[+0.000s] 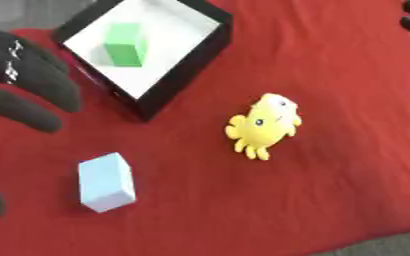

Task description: Pick up objects on the table and place them in the box.

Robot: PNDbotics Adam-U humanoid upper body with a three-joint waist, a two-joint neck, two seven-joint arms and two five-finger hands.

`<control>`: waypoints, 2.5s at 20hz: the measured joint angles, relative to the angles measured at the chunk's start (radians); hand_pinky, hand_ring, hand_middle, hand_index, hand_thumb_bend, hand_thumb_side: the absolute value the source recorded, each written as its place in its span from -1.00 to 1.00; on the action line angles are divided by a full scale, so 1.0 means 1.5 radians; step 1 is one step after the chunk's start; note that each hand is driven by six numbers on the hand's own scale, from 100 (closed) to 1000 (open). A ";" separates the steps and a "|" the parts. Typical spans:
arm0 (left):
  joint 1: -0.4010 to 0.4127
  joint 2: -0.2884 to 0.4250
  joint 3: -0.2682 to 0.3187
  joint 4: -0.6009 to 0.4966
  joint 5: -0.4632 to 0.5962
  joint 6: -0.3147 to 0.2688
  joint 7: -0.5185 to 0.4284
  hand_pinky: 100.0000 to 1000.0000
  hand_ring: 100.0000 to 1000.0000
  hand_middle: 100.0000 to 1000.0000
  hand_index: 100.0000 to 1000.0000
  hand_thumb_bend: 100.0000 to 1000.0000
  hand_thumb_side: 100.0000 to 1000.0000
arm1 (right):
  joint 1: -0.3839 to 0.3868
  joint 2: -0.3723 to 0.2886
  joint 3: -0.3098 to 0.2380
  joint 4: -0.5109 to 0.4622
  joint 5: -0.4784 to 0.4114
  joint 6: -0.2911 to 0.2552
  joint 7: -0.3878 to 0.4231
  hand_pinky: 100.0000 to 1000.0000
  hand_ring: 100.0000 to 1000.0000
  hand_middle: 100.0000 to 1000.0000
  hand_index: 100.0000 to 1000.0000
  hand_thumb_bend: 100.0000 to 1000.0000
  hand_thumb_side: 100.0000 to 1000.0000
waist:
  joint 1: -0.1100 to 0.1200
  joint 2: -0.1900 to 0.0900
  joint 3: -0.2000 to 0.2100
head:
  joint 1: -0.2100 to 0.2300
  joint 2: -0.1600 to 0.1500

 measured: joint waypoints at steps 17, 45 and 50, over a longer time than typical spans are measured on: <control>-0.014 -0.020 -0.111 0.024 -0.178 -0.004 0.004 0.70 0.65 0.56 0.68 0.36 -1.00 | -0.005 0.000 0.003 0.000 -0.004 0.004 0.006 0.79 0.69 0.64 0.91 -1.00 0.11 | 0.000 0.000 -0.006 | 0.008 0.004; -0.011 -0.061 -0.152 0.085 -0.291 -0.004 0.004 0.68 0.65 0.60 0.70 0.52 -1.00 | -0.017 0.000 0.008 0.000 -0.007 0.001 0.018 0.79 0.67 0.64 0.91 -1.00 0.14 | 0.000 0.000 -0.016 | -0.005 0.003; -0.010 -0.062 -0.163 0.097 -0.309 -0.004 0.004 0.70 0.65 0.58 0.68 0.49 -1.00 | -0.019 0.000 0.011 0.000 -0.007 0.001 0.021 0.78 0.68 0.65 0.91 -1.00 0.16 | 0.000 0.000 -0.018 | -0.006 0.003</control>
